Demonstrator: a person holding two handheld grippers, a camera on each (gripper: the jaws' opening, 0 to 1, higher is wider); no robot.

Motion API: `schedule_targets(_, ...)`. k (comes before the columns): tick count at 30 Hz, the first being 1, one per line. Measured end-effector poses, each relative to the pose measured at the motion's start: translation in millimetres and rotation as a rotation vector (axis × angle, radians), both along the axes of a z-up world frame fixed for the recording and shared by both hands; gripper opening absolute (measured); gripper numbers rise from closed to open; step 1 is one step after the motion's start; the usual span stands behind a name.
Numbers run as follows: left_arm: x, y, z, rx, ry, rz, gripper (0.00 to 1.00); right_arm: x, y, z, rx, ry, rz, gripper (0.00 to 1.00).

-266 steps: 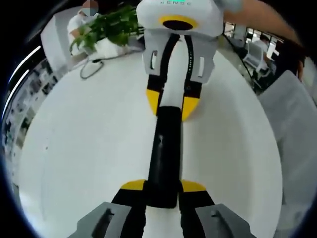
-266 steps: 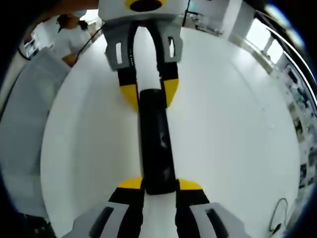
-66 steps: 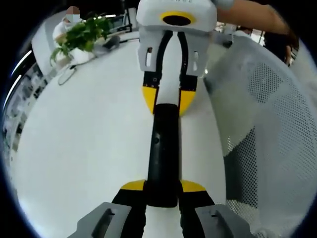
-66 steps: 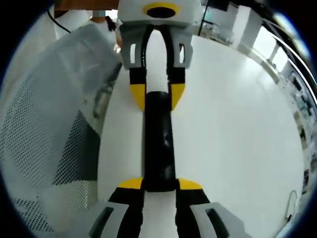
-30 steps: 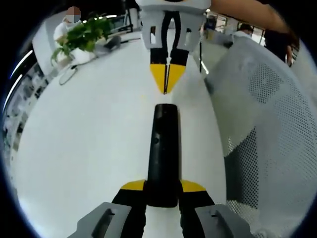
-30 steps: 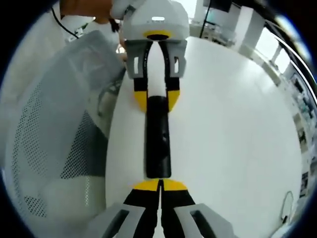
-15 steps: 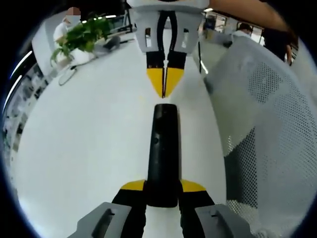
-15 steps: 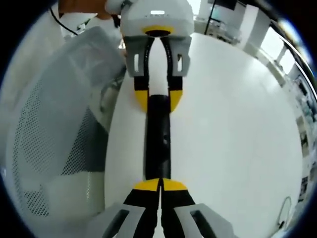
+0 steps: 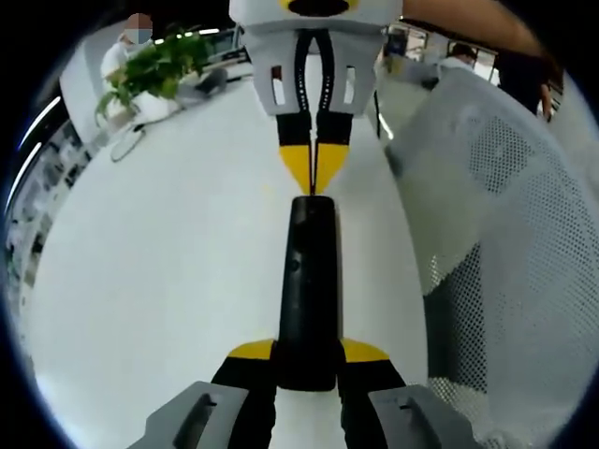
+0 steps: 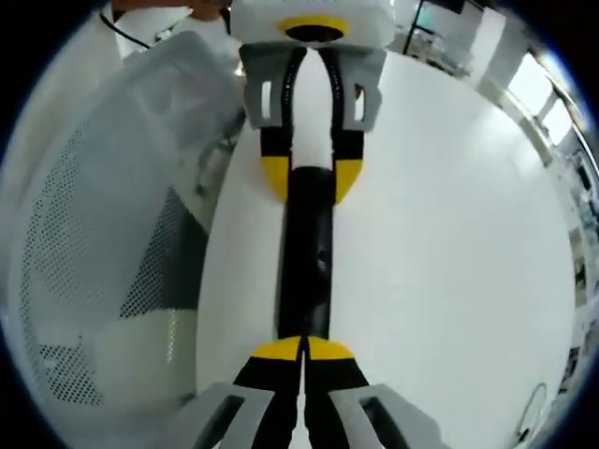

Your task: Press the specified remote control buttons in sequence, fully releasing each button before pressing the next.

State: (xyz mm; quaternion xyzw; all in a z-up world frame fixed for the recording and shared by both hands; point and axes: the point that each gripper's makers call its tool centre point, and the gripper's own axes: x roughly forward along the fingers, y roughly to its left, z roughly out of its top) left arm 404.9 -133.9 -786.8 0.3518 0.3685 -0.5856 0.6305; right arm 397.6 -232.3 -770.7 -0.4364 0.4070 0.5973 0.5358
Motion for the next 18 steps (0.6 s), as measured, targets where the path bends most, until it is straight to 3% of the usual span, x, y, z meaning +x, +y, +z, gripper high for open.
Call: schedule_targets(18,1.0,-0.3,0.2,-0.002,-0.002,0.000,0.23,1.3,2.7,-5.3,-0.022,0.013,0.022,0.00)
